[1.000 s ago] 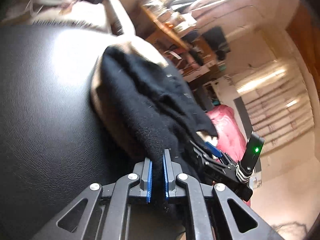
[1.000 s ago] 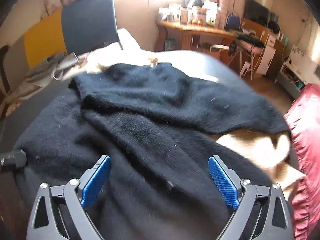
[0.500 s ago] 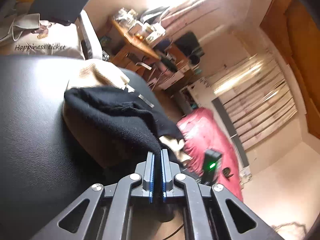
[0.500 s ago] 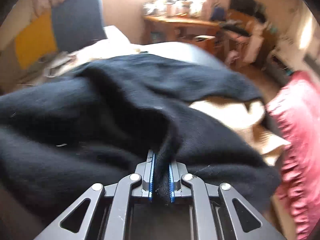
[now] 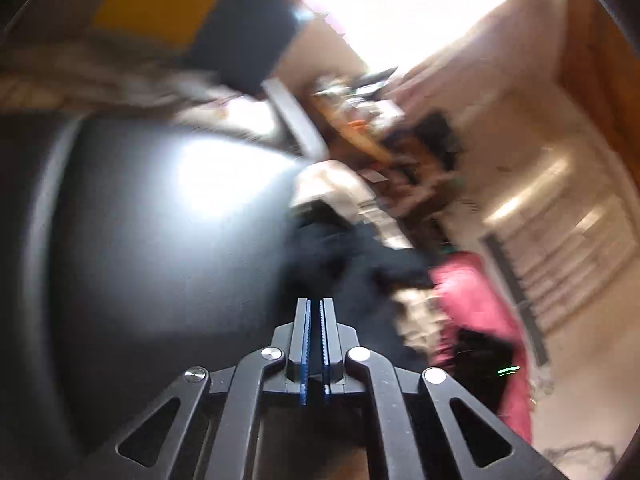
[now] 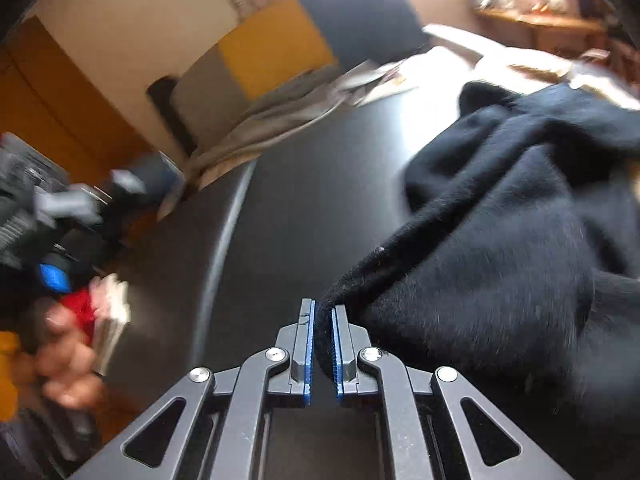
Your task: Fold clothes
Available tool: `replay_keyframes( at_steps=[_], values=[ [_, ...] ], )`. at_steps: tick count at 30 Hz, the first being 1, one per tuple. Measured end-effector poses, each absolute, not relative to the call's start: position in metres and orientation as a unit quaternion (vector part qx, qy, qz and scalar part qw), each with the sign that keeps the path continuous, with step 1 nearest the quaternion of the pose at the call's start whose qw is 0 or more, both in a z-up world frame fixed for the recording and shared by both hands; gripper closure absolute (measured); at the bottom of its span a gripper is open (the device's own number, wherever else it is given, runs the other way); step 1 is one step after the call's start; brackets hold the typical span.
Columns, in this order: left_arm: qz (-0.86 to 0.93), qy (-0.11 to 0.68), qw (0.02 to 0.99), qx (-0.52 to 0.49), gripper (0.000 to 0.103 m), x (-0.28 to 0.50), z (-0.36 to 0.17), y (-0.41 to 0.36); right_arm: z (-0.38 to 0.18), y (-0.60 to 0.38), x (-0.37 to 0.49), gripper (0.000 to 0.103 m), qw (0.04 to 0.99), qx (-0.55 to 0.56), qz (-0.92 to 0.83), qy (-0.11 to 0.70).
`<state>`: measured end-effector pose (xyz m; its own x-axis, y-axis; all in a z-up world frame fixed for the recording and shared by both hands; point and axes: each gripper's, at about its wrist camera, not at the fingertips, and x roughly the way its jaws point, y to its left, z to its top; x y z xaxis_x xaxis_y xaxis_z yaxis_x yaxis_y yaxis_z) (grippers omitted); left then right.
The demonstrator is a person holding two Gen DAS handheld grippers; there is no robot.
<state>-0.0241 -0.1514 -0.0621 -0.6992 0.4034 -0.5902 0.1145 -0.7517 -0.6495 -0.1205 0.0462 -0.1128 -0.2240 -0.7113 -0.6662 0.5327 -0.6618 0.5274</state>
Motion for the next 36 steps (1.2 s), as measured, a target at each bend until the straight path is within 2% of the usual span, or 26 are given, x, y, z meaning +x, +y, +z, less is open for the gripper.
replay_keyframes(
  at_steps=[3,7,11,12,13,14,15,16,18,20,23,24,27,28,29,30,31,32,34,36],
  values=[
    [0.831,-0.368,0.051,-0.414,0.095,0.004,-0.101,-0.176,-0.126,0.018,-0.085,0.095,0.424,0.491,-0.755,-0.096],
    [0.818,-0.375,0.033,-0.436,0.091,0.029,-0.128,-0.191,-0.139,0.004,-0.052,0.091,0.430,0.511,-0.743,-0.047],
    [0.810,-0.385,0.028,-0.442,0.085,0.030,-0.139,-0.197,-0.133,0.031,-0.059,0.090,0.418,0.538,-0.728,-0.076],
    [0.810,-0.385,0.026,-0.443,0.085,0.029,-0.140,-0.197,-0.128,0.040,-0.060,0.086,0.413,0.535,-0.732,-0.084],
    [0.810,-0.384,0.023,-0.443,0.085,0.027,-0.141,-0.196,-0.117,0.054,-0.062,0.073,0.399,0.516,-0.753,-0.089],
    [0.810,-0.383,0.023,-0.444,0.084,0.025,-0.141,-0.195,-0.110,0.064,-0.068,0.047,0.385,0.502,-0.769,-0.093],
    [0.810,-0.382,0.026,-0.444,0.084,0.021,-0.140,-0.192,-0.103,0.074,-0.081,0.029,0.363,0.485,-0.788,-0.104],
    [0.811,-0.381,0.029,-0.444,0.083,0.018,-0.139,-0.189,-0.096,0.085,-0.093,0.000,0.343,0.469,-0.806,-0.116],
    [0.811,-0.372,0.036,-0.449,0.082,0.014,-0.137,-0.183,-0.098,0.110,-0.118,0.000,0.316,0.459,-0.812,-0.175],
    [0.811,-0.367,0.044,-0.454,0.081,0.011,-0.137,-0.178,-0.112,0.138,-0.149,0.000,0.282,0.451,-0.799,-0.281],
    [0.808,-0.366,0.056,-0.458,0.080,0.009,-0.137,-0.173,-0.142,0.164,-0.185,0.006,0.233,0.444,-0.771,-0.393],
    [0.807,-0.365,0.059,-0.461,0.080,0.008,-0.138,-0.172,-0.151,0.169,-0.193,0.011,0.223,0.440,-0.762,-0.420],
    [0.805,-0.357,0.054,-0.470,0.079,0.011,-0.139,-0.173,-0.168,0.176,-0.210,0.022,0.192,0.428,-0.757,-0.455],
    [0.806,-0.355,0.052,-0.472,0.079,0.014,-0.139,-0.173,-0.169,0.171,-0.215,0.032,0.186,0.427,-0.761,-0.452],
    [0.806,-0.354,0.049,-0.473,0.079,0.017,-0.140,-0.174,-0.171,0.167,-0.220,0.052,0.181,0.426,-0.764,-0.449],
    [0.805,-0.355,0.047,-0.473,0.079,0.020,-0.140,-0.176,-0.171,0.162,-0.224,0.065,0.175,0.425,-0.769,-0.445],
    [0.805,-0.356,0.045,-0.472,0.078,0.024,-0.140,-0.178,-0.164,0.160,-0.228,0.092,0.165,0.429,-0.781,-0.423],
    [0.805,-0.359,0.042,-0.471,0.078,0.028,-0.140,-0.181,-0.160,0.155,-0.233,0.096,0.160,0.432,-0.791,-0.403],
    [0.805,-0.365,0.036,-0.465,0.078,0.038,-0.137,-0.187,-0.144,0.134,-0.239,0.096,0.161,0.433,-0.818,-0.343],
    [0.809,-0.371,0.028,-0.455,0.078,0.049,-0.132,-0.193,-0.125,0.107,-0.231,0.096,0.205,0.432,-0.829,-0.291]
  ],
)
